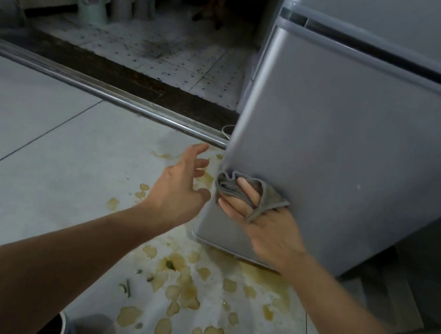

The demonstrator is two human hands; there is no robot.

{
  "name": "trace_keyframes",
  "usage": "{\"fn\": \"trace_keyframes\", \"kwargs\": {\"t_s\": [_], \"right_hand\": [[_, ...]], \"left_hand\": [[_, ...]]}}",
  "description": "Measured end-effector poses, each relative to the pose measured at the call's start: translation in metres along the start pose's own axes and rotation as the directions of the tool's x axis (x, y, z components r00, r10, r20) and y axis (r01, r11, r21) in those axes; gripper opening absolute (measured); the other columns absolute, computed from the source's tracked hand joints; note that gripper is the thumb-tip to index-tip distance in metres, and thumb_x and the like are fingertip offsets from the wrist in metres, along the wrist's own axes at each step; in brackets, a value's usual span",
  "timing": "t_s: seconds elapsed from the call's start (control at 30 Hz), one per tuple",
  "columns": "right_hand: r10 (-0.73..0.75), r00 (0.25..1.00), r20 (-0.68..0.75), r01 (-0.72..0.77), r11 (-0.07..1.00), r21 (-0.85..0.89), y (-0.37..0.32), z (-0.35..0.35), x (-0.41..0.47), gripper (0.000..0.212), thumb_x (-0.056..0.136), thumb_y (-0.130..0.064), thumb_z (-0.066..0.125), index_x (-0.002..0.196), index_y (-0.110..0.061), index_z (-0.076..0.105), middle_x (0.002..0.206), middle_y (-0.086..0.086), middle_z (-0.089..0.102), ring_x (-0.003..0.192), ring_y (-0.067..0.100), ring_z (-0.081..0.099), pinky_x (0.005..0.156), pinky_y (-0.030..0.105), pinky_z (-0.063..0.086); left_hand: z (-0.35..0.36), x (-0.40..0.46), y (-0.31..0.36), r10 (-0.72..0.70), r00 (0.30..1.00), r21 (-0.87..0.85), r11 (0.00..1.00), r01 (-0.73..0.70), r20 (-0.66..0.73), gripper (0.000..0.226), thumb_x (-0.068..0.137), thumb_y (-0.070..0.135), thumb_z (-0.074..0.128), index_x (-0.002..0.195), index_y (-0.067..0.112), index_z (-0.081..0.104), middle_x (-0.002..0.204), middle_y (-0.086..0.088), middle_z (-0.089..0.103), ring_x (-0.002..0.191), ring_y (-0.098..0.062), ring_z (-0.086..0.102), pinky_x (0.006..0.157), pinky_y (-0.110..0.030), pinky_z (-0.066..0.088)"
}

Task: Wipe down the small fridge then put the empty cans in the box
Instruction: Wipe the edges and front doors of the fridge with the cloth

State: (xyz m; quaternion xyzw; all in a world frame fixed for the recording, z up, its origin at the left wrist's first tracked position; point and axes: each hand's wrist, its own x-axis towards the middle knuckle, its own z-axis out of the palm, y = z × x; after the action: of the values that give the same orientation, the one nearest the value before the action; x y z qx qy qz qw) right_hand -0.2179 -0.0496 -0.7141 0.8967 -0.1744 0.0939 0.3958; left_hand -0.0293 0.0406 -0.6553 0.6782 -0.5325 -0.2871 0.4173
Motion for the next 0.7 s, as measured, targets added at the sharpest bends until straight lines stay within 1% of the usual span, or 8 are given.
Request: {"fn": "trace_keyframes", "kwargs": {"t_s": [0.1,0.17,0.27,0.33,0.4,0.53,0.63,0.7], "right_hand": [[0.092,0.992,-0.087,-0.089,0.995,0.037,0.027,-0.033,0.029,0.074,0.069,-0.006,0.053,0.139,-0.023,0.033,0.148,-0.005,0.026,0.139,0.026,0.022,0.103,0.053,0.034],[0.204,0.955,-0.214,-0.192,0.978,0.078,0.051,-0.057,0.06,0.063,0.074,-0.007,0.056,0.133,-0.021,0.041,0.144,-0.002,0.038,0.137,0.026,0.025,0.099,0.052,0.036],[0.236,0.924,-0.302,-0.225,0.972,0.07,0.07,-0.074,0.091,0.041,0.079,-0.011,0.048,0.118,-0.015,0.06,0.129,0.004,0.06,0.133,0.028,0.029,0.1,0.049,0.028],[0.202,0.926,-0.318,-0.189,0.979,0.071,0.064,-0.069,0.099,0.034,0.087,-0.009,0.04,0.108,-0.012,0.066,0.119,0.005,0.065,0.131,0.03,0.035,0.099,0.049,0.033],[0.156,0.943,-0.296,-0.139,0.987,0.077,0.05,-0.054,0.097,0.037,0.09,-0.009,0.032,0.1,-0.011,0.068,0.113,0.006,0.067,0.127,0.032,0.048,0.09,0.045,0.042],[0.048,0.986,-0.159,-0.033,0.995,0.096,0.014,-0.021,0.083,0.026,0.083,-0.013,0.047,0.099,-0.013,0.067,0.11,0.011,0.069,0.109,0.032,0.063,0.081,0.039,0.048],[0.01,1.0,-0.021,-0.006,0.98,0.2,-0.011,0.001,0.073,0.026,0.082,-0.015,0.045,0.096,-0.013,0.066,0.097,0.008,0.071,0.088,0.029,0.068,0.069,0.035,0.051],[-0.032,0.997,0.072,0.013,0.97,0.242,-0.025,0.011,0.07,0.032,0.079,-0.016,0.041,0.097,-0.012,0.066,0.095,0.007,0.072,0.082,0.027,0.069,0.064,0.032,0.05]], "left_hand": [[-0.008,-0.002,-0.005,0.007,0.999,-0.01,1.0,-0.007,-0.031,0.075,0.083,0.0,0.059,0.144,0.028,0.023,0.139,-0.001,0.048,0.125,-0.016,0.047,0.103,-0.04,0.044],[-0.01,-0.002,-0.008,0.002,0.999,-0.01,1.0,-0.002,-0.044,0.075,0.083,0.0,0.059,0.144,0.026,0.023,0.14,-0.001,0.047,0.124,-0.016,0.048,0.102,-0.037,0.045],[-0.011,0.001,-0.012,-0.015,0.998,-0.007,1.0,0.014,-0.058,0.074,0.084,0.0,0.058,0.143,0.025,0.023,0.139,-0.001,0.047,0.124,-0.017,0.048,0.099,-0.033,0.046],[-0.011,0.005,-0.019,-0.035,0.997,-0.003,0.999,0.035,-0.076,0.073,0.083,0.0,0.058,0.143,0.024,0.025,0.138,-0.003,0.047,0.121,-0.018,0.05,0.097,-0.034,0.047],[-0.011,0.008,-0.029,-0.065,0.994,-0.003,0.998,0.065,-0.091,0.072,0.082,0.0,0.058,0.142,0.023,0.026,0.137,-0.004,0.048,0.118,-0.018,0.052,0.096,-0.038,0.049],[-0.008,0.01,-0.047,-0.103,0.991,0.0,0.995,0.104,-0.089,0.07,0.082,-0.002,0.057,0.141,0.02,0.029,0.135,-0.005,0.049,0.116,-0.019,0.053,0.096,-0.043,0.049],[-0.007,0.011,-0.056,-0.112,0.989,0.022,0.993,0.114,-0.096,0.07,0.082,-0.001,0.058,0.141,0.021,0.029,0.134,-0.004,0.05,0.115,-0.018,0.054,0.095,-0.04,0.05],[-0.006,0.012,-0.061,-0.113,0.989,0.037,0.992,0.117,-0.099,0.07,0.082,-0.001,0.057,0.141,0.021,0.029,0.134,-0.004,0.05,0.116,-0.018,0.054,0.094,-0.04,0.05]]}}
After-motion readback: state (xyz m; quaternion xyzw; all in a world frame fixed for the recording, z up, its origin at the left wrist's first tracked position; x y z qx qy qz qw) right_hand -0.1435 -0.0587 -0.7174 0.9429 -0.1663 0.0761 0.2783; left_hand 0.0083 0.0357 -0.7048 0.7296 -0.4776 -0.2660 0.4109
